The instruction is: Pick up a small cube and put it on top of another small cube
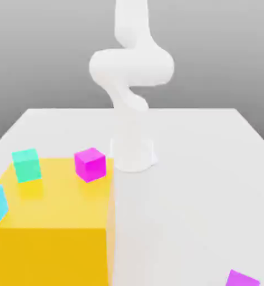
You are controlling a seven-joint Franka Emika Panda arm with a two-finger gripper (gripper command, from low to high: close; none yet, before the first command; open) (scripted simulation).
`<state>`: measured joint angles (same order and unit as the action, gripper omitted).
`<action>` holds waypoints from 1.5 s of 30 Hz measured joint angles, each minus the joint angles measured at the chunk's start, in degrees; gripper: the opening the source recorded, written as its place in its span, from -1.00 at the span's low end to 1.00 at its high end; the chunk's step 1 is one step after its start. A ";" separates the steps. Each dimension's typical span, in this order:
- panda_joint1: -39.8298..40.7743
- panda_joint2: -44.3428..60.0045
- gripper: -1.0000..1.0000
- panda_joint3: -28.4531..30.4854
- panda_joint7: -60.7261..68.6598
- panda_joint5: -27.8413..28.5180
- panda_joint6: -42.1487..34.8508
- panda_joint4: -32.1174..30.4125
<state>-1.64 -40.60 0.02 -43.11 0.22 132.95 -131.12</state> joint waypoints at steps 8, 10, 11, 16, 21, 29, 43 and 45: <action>-4.86 16.98 0.00 -0.22 9.18 0.23 3.78 2.14; -5.85 21.13 0.00 -0.46 11.51 0.18 4.70 2.67; -6.33 23.21 0.00 -0.60 12.67 0.15 5.17 2.93; -8.36 33.59 0.00 -1.68 18.40 0.14 7.48 4.24; -10.78 43.98 0.00 -2.92 23.76 0.64 9.79 5.56; -12.56 60.69 0.00 -5.55 31.03 3.33 13.46 7.67; -13.92 71.81 -1.00 -5.25 31.97 5.61 19.49 9.63; -13.50 68.22 -1.00 -5.80 32.47 4.93 16.65 8.88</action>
<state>-15.14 27.62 -5.78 -10.64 5.15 149.59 -122.24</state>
